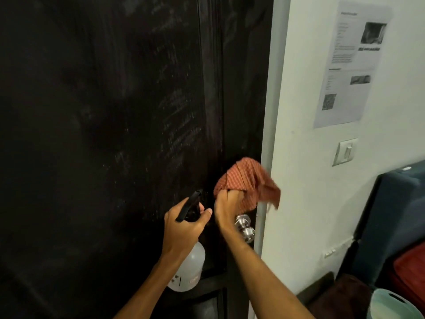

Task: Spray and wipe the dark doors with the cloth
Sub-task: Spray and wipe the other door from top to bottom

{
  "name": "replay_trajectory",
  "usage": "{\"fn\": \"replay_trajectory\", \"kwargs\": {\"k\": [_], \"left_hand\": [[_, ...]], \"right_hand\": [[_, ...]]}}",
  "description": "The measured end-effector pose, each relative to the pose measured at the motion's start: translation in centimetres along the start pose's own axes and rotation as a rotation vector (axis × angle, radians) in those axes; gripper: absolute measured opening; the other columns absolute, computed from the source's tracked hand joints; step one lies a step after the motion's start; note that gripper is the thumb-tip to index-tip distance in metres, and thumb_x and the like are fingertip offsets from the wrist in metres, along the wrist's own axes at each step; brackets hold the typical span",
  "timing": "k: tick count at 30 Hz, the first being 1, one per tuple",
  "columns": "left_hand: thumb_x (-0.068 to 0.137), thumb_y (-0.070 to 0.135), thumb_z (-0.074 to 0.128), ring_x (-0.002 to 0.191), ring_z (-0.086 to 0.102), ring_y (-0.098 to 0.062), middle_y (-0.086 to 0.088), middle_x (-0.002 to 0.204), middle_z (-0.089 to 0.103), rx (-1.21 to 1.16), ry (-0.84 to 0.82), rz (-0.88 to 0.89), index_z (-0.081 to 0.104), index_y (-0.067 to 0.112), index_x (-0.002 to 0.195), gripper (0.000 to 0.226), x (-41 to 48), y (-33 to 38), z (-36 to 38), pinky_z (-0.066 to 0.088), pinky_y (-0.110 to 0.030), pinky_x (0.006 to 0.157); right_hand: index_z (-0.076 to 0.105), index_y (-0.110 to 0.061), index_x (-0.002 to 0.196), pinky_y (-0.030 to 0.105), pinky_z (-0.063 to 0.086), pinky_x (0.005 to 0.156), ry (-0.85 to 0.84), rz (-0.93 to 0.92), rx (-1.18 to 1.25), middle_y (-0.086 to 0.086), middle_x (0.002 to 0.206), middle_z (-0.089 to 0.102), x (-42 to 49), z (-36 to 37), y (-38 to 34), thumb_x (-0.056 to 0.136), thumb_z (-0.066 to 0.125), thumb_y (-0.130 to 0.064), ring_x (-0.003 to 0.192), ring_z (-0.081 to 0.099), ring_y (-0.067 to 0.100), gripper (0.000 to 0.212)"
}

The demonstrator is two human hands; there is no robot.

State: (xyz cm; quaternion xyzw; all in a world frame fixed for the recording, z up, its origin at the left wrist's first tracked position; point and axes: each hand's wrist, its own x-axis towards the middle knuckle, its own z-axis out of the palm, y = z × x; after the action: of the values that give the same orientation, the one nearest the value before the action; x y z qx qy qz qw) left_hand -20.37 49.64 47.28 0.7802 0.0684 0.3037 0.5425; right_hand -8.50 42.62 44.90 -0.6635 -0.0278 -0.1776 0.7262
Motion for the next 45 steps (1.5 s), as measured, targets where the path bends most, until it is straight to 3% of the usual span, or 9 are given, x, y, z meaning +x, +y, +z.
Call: {"fn": "replay_trajectory", "kwargs": {"k": [5,10,16,21,27,30,35,40,45], "left_hand": [[0.085,0.014,0.082,0.044,0.055,-0.005,0.006,0.051,0.060,0.008,0.008,0.001,0.068,0.015,0.076,0.017,-0.1,0.1,-0.4,0.045,-0.024,0.051],[0.085,0.016,0.083,0.043,0.055,-0.007,0.003,0.053,0.061,0.016,0.112,0.009,0.067,0.014,0.070,0.022,1.7,1.4,-3.7,0.046,-0.030,0.051],[0.083,0.023,0.085,0.047,0.057,-0.011,0.003,0.057,0.064,0.016,0.237,0.044,0.066,0.019,0.071,0.023,1.9,2.3,-7.4,0.051,-0.035,0.054],[0.084,0.021,0.084,0.048,0.059,-0.014,0.000,0.057,0.063,0.000,0.314,0.049,0.066,0.021,0.070,0.023,0.8,2.0,-11.2,0.054,-0.042,0.056],[0.083,0.016,0.085,0.051,0.060,-0.009,0.007,0.063,0.067,-0.001,0.379,0.022,0.072,0.021,0.082,0.015,-1.5,1.7,-16.5,0.056,-0.042,0.062],[0.083,0.016,0.084,0.046,0.055,-0.016,-0.007,0.058,0.062,-0.004,0.402,0.018,0.068,0.021,0.072,0.020,-1.9,1.6,-18.7,0.051,-0.041,0.052],[0.084,0.013,0.083,0.044,0.055,-0.014,-0.005,0.056,0.062,0.045,0.424,0.050,0.066,0.016,0.071,0.021,-1.6,1.3,-22.1,0.048,-0.033,0.048],[0.084,0.012,0.083,0.046,0.058,-0.004,0.008,0.055,0.065,0.006,0.399,0.032,0.068,0.023,0.075,0.021,-1.3,1.6,-23.4,0.048,-0.026,0.056],[0.085,0.016,0.083,0.043,0.052,-0.005,0.005,0.050,0.059,-0.059,0.427,-0.004,0.068,0.016,0.069,0.022,0.5,3.1,-25.5,0.043,-0.028,0.053]], "right_hand": [[0.030,-0.018,0.157,0.041,-0.017,0.124,0.046,-0.279,-0.410,0.003,0.170,0.009,-0.1,-0.9,4.1,0.102,0.046,-0.032,0.158,-0.007,0.016,0.058],[0.051,-0.020,0.062,0.064,0.031,0.107,-0.096,-0.233,-0.211,-0.010,0.063,0.057,1.7,1.2,0.0,0.081,0.045,-0.034,0.077,0.061,0.027,0.024],[0.066,-0.018,0.123,0.049,0.034,0.106,-0.270,-1.185,-0.728,0.009,0.133,0.059,2.4,4.6,-10.2,0.098,0.057,-0.031,0.125,0.050,0.030,0.029],[0.063,-0.011,0.133,0.035,0.015,0.123,0.039,-0.621,-0.412,0.019,0.146,0.053,0.7,5.3,-9.0,0.097,0.059,-0.017,0.140,0.041,0.036,0.037],[0.052,-0.032,0.143,0.051,0.002,0.124,-0.545,-1.295,-0.898,0.006,0.151,0.052,-8.8,11.8,-4.8,0.098,0.052,-0.040,0.142,0.046,0.029,0.045],[0.068,-0.029,0.120,0.046,0.043,0.096,-0.194,-0.980,-0.622,0.009,0.123,0.069,-6.4,10.9,-7.1,0.097,0.056,-0.036,0.108,0.067,0.034,0.027],[0.074,-0.021,0.103,0.073,-0.005,0.117,-0.123,-1.016,-0.751,0.011,0.122,0.069,-10.1,16.0,-6.8,0.088,0.059,-0.026,0.133,0.048,0.047,0.022],[0.067,-0.033,0.123,0.049,0.054,0.085,-0.429,-1.225,-0.667,0.005,0.117,0.070,-11.3,16.0,-5.5,0.095,0.051,-0.039,0.104,0.065,0.031,0.032],[0.070,-0.018,0.119,0.059,-0.009,0.121,0.027,-0.882,-0.565,0.017,0.142,0.054,-9.0,20.6,-16.8,0.092,0.051,-0.028,0.145,0.032,0.045,0.034]]}}
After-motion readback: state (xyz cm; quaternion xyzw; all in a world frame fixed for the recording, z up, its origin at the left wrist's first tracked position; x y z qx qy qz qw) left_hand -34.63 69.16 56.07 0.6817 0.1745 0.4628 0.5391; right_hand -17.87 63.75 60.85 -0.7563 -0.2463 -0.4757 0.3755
